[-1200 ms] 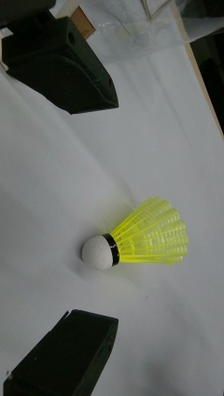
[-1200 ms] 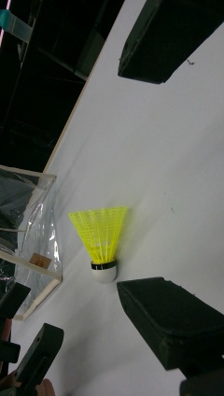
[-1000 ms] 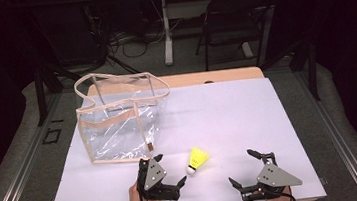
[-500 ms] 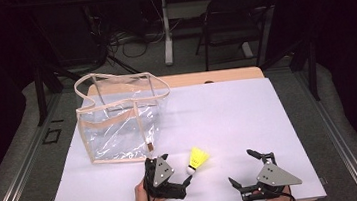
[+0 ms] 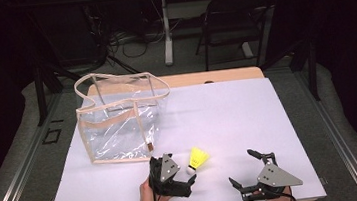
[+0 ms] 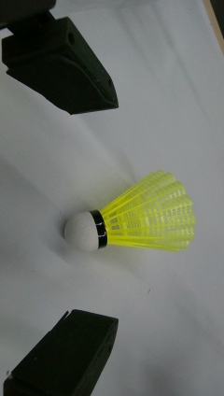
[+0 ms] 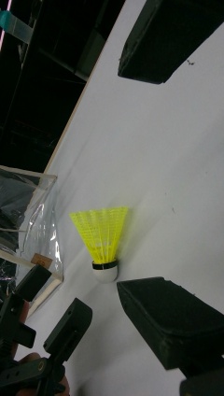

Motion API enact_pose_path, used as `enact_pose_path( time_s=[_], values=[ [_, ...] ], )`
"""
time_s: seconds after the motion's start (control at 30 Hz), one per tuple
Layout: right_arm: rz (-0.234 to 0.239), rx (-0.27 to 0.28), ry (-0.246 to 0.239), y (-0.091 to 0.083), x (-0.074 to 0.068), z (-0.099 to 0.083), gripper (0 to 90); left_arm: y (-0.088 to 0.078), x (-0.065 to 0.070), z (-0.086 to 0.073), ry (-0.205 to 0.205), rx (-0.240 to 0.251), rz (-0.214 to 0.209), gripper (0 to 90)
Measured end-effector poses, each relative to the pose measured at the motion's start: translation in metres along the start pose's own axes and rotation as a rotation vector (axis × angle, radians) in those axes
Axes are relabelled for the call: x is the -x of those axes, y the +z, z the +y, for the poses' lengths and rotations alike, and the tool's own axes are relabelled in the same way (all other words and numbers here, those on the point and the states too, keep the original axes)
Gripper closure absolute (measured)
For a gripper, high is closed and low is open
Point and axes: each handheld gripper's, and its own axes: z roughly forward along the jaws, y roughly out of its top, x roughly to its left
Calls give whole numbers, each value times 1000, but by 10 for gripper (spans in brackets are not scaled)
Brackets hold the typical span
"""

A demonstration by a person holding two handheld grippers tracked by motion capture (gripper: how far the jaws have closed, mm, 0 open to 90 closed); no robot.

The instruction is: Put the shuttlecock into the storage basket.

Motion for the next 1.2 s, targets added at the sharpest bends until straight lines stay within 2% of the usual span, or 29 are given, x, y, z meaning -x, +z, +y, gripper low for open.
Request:
enact_pose_path(
  time_s=[0.03, 0.17, 0.27, 0.37, 0.5, 0.67, 0.8, 1.13, 1.2],
  values=[
    [-3, 0, 0, 0, 0, 0, 2, 3, 1, 1, -1, -16, -3, 0],
    [-2, -5, 4, 0, 1, -1, 2, 5, 2, 2, -12, -26, -5, 0],
    [0, -2, 4, 0, 1, -1, 2, 8, 4, 3, -10, -41, 9, 0],
    [2, -3, 7, 0, 1, -1, 2, 13, 6, 4, -40, -61, 5, 0],
    [2, -5, 4, 0, 0, 0, 2, 16, 8, 6, -31, -75, 8, 2],
    [-1, -5, -1, 0, 0, 0, 2, 21, 9, 7, -59, -99, 17, 9],
    [3, -6, 6, 1, 0, -1, 2, 23, 9, 8, -63, -105, 19, 10],
    [5, -6, 3, 1, 0, -1, 2, 26, 10, 7, -63, -106, 18, 113],
    [2, -6, -1, 1, 0, 0, 2, 27, 11, 6, -69, -108, 29, 134]
  ],
)
